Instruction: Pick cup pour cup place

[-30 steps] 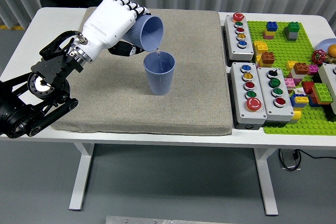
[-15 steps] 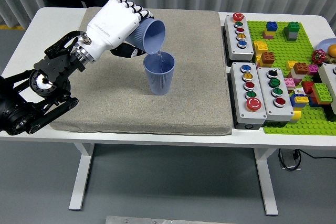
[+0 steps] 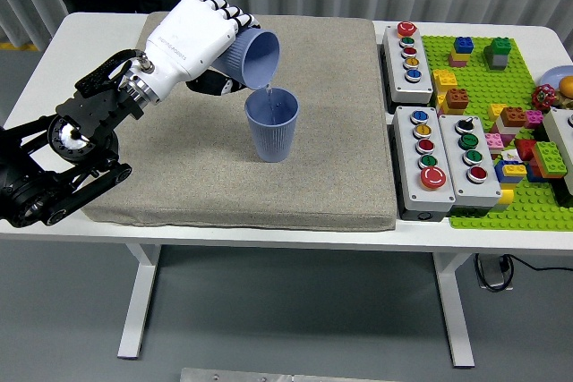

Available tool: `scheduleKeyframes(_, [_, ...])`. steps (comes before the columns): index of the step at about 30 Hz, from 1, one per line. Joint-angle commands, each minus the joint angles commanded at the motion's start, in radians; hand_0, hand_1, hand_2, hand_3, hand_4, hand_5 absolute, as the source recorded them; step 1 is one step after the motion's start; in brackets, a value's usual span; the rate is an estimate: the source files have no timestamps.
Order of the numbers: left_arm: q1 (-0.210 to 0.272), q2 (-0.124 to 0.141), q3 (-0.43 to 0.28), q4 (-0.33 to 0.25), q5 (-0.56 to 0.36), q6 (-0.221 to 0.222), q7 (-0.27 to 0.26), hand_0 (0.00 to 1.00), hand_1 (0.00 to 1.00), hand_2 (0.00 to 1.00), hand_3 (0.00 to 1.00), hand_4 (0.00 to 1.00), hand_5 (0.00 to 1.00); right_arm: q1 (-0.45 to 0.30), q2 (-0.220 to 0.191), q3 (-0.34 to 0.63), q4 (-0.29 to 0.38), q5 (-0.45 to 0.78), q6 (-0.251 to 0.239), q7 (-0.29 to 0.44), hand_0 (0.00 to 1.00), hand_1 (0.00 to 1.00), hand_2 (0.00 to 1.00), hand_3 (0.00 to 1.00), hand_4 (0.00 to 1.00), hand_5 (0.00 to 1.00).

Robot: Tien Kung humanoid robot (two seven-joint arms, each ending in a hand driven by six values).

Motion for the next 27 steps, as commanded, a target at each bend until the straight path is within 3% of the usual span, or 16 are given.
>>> scheduleKeyframes(5, [0.003, 0.000, -0.002, -0.007, 0.000, -0.022, 0.010, 0.436, 0.441, 0.472, 0.484, 0.707, 0.183, -0.004, 0.001, 0.002, 0.001, -0.003, 0.000, -0.001, 0.669, 0.608, 0.556, 0.549, 0.002, 0.184])
scheduleKeyframes(27, [-0.008, 0.004, 0.016, -0.004, 0.000, -0.014, 0.040, 0.455, 0.444, 0.477, 0.485, 0.710, 0.181, -0.009, 0.002, -0.004, 0.001, 0.001, -0.002, 0.000, 0.669, 0.609, 0.557, 0.549, 0.002, 0.184])
